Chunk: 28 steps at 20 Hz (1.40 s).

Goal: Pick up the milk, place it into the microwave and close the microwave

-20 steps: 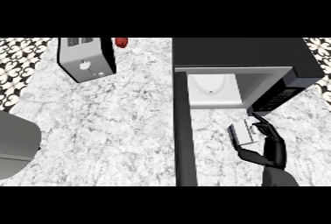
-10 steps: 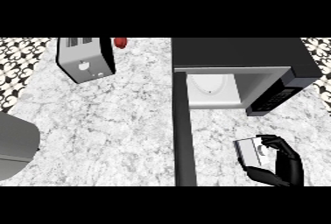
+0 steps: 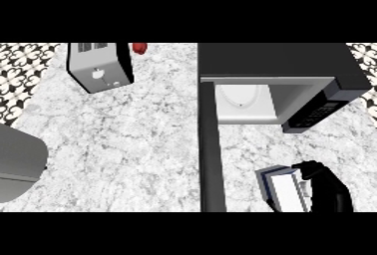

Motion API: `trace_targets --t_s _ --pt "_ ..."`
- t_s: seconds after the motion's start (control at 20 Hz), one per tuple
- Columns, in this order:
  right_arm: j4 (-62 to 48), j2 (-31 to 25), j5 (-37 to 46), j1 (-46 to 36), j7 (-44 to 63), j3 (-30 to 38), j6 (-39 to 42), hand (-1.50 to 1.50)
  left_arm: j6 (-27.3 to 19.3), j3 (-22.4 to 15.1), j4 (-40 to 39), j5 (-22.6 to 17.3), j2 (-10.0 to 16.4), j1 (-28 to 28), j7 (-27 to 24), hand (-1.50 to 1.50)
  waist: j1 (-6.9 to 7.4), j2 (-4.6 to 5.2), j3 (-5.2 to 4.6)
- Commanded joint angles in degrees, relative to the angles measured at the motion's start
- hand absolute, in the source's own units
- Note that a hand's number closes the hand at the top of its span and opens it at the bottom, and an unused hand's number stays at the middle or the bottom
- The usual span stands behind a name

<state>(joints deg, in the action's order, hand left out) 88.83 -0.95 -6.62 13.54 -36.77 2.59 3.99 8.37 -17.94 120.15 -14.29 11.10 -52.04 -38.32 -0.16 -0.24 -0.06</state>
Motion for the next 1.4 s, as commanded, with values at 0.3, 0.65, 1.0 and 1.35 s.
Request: trace_targets --t_s 0.3,0.65,1.0,1.35 --pt "5.86 0.93 7.09 -4.43 9.11 -8.28 -14.32 1.50 4.29 6.08 0.18 -7.13 4.03 -1.59 -1.05 -1.50 0.64 0.13 0.03" --pt "-6.32 0.94 10.33 -17.99 13.06 -8.50 -21.40 1.50 0.16 4.03 0.45 -3.16 1.53 1.59 1.98 -1.50 0.81 0.28 0.07" --pt "-32.23 0.95 5.90 -33.24 6.12 -1.98 -25.40 1.50 4.78 6.13 -3.70 -4.60 3.37 -0.03 -3.19 -1.50 1.93 0.52 0.13" --pt "-51.58 0.78 6.29 -44.69 0.10 2.85 -28.21 1.50 3.35 7.93 -1.99 -7.29 3.67 3.23 2.95 -1.50 1.82 0.72 0.14"
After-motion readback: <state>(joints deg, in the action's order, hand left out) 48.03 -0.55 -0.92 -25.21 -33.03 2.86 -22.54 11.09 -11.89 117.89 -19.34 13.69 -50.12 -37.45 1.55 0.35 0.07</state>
